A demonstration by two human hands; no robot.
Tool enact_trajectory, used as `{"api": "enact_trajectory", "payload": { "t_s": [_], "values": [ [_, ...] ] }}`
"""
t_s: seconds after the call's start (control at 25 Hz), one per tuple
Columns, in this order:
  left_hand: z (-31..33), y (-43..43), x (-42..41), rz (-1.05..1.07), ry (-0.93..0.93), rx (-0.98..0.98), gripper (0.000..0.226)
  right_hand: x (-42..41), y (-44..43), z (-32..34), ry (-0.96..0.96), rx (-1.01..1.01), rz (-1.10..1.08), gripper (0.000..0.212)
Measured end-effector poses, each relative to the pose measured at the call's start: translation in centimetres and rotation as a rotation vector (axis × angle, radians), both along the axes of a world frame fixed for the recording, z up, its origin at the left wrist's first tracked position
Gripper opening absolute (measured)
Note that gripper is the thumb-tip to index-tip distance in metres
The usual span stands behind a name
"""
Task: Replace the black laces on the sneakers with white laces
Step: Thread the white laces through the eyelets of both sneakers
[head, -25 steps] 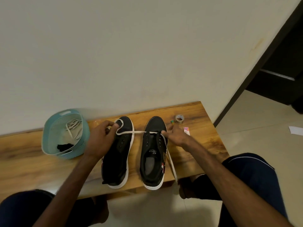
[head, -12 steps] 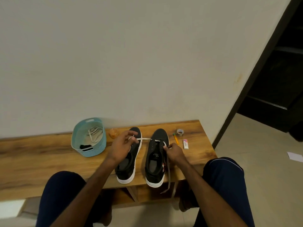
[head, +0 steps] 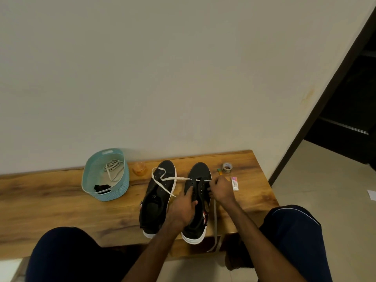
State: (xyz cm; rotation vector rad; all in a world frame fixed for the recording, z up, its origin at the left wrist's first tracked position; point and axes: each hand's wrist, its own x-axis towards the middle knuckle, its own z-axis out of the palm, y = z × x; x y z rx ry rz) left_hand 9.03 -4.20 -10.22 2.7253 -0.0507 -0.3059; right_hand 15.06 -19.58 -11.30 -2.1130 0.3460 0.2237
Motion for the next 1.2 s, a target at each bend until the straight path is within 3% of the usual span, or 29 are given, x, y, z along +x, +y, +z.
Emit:
{"api": "enact_trajectory", "payload": {
  "t_s": [0.12, 0.2, 0.32, 0.4, 0.52, 0.64, 0.76, 0.84, 0.92, 1.08, 1.2],
  "values": [
    [-1.0, -1.0, -0.1, 0.028, 0.000, 0.065, 0.054, -0.3, -1.0, 3.0, 0.132, 0.558, -0.203, 0.025],
    [-1.3, -1.2, 0.1, 0.046, 0.029, 0.062, 0.054, -0.6, -1.6, 5.8, 0.053, 0.723, -0.233, 0.027],
    [-0.5, -1.4, -0.1, 0.071, 0.046, 0.061, 0.053, -0.8, -2.7, 9.1, -0.121, 0.815, -0.275, 0.018],
    [0.0, -1.3, -0.2, 0.085, 0.074, 0.021, 0.053, -1.6, -3.3, 10.4, -0.129, 0.856, -0.322, 0.015],
    [2.9, -0.6, -0.4, 0.143, 0.081, -0.295, 0.041, -3.5, -3.7, 13.0, -0.018, 0.922, -0.285, 0.018],
    [9.6, 0.2, -0.2, 0.219, -0.104, -0.601, 0.033, -4.9, -3.5, 18.2, -0.043, 0.955, -0.107, 0.018],
    [19.3, 0.6, -0.6, 0.177, -0.409, -0.577, 0.032, -5.5, -3.1, 25.0, -0.135, 0.992, 0.123, 0.028],
    [24.9, 0.6, -1.1, 0.104, -0.637, -0.447, 0.031, -5.4, -2.9, 28.9, -0.204, 0.967, 0.248, 0.031],
    [29.0, 0.5, -1.5, 0.048, -0.783, -0.489, 0.027, -5.4, -2.4, 31.4, -0.299, 0.883, 0.327, 0.030],
    [34.7, -0.4, -1.6, 0.097, -0.612, -1.176, 0.024, -5.4, -0.9, 33.2, -0.488, 0.657, 0.228, 0.018],
    [36.6, -0.7, -1.3, 0.134, -0.511, -1.452, 0.028, -5.4, -0.4, 33.6, -0.663, 0.293, 0.143, 0.023]
  ]
}}
